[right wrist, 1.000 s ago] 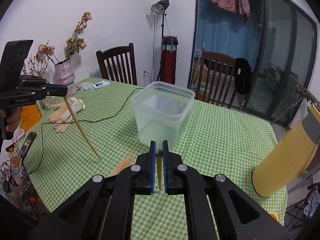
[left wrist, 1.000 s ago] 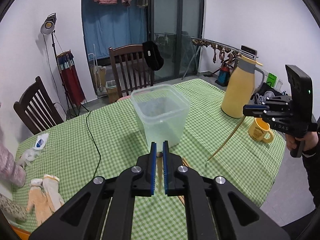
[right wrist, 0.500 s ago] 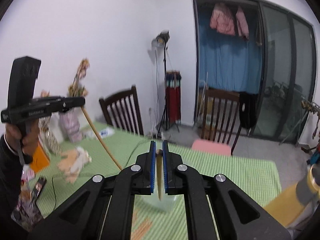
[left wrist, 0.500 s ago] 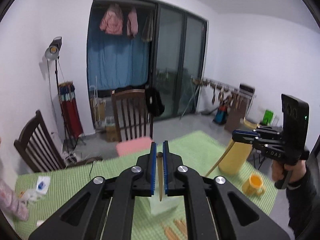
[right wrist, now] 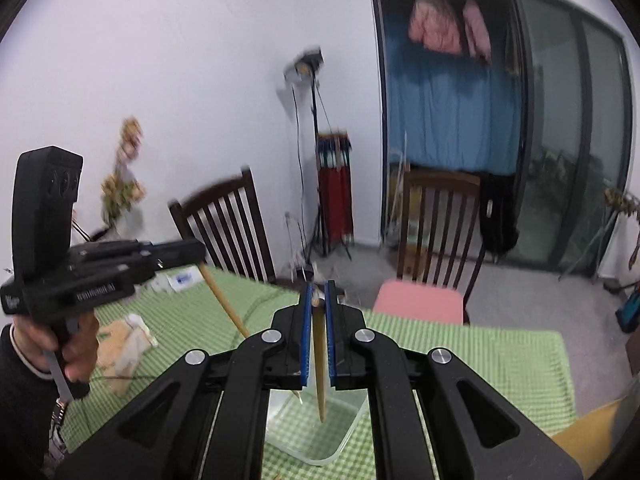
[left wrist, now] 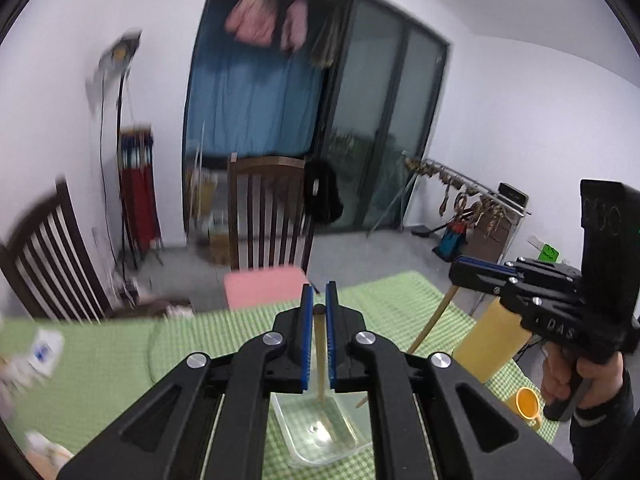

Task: Organize utensils
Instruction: 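Open the left tool over the container while the right tool releases its chopstick, then move both open tools back toward the remaining chopsticks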

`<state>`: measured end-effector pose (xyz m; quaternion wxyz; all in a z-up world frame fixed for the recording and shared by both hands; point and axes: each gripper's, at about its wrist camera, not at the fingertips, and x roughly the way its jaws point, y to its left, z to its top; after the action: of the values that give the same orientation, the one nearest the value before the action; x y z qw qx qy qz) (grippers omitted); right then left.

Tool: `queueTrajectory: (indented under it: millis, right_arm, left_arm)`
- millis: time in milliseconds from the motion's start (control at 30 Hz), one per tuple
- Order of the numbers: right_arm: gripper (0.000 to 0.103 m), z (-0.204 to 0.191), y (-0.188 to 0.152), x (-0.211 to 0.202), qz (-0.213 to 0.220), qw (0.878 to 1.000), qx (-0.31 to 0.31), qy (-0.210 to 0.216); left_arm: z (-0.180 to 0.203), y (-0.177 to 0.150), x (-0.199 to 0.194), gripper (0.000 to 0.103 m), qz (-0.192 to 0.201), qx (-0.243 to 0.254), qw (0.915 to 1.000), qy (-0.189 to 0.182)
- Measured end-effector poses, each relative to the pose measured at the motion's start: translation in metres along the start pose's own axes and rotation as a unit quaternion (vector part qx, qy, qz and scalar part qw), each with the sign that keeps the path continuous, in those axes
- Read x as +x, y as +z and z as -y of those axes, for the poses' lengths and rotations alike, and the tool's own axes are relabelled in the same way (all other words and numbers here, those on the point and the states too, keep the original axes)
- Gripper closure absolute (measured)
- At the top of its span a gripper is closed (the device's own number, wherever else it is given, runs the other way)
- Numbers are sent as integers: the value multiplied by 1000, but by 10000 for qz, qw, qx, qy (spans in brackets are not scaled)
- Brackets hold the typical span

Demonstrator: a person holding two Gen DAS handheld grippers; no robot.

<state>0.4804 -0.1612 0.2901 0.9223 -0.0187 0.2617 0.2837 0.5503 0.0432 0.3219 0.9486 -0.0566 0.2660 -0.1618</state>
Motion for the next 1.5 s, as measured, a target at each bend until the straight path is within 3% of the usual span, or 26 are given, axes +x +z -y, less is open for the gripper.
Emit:
queueTrajectory:
  millis: [267,467,600,800,900,933,1367,1500]
  right_arm:
    - [96,21,-46,92,-918,9931,699,190]
    - [96,36,-53,103,-1064,9890,1021,133]
    - [95,41,-57,105,-1162,9873,1087,-28]
    - [88,34,-60,98,-1225,9897,613,-425]
    - [55,31,-58,90,-1143,9903,542,-574]
    - [53,30,-57,86,-1089,9909,513,-602]
    - [47,7,-59,8,-592,9926,89,-1057]
    - [37,1,-68,-16,-440,9916,10,-1217]
  left_arm:
    - [-34,-56,87,100,-343,-749,9965,119]
    - [-52,-77,113,99,-566,-960,9933,321]
    - [-70,-89,110,99,-623,-966,9925,427]
    - [-66,-96,93,87,-690,-522,9953,438]
    - [-62,-96,78,80,-642,-398,9960,477]
    - [-60,-96,71,73,-584,-358,9965,485]
    - [-35,-106,-41,45,119,108,9964,833]
    - [-29,-121,-74,39,266,183,9949,959]
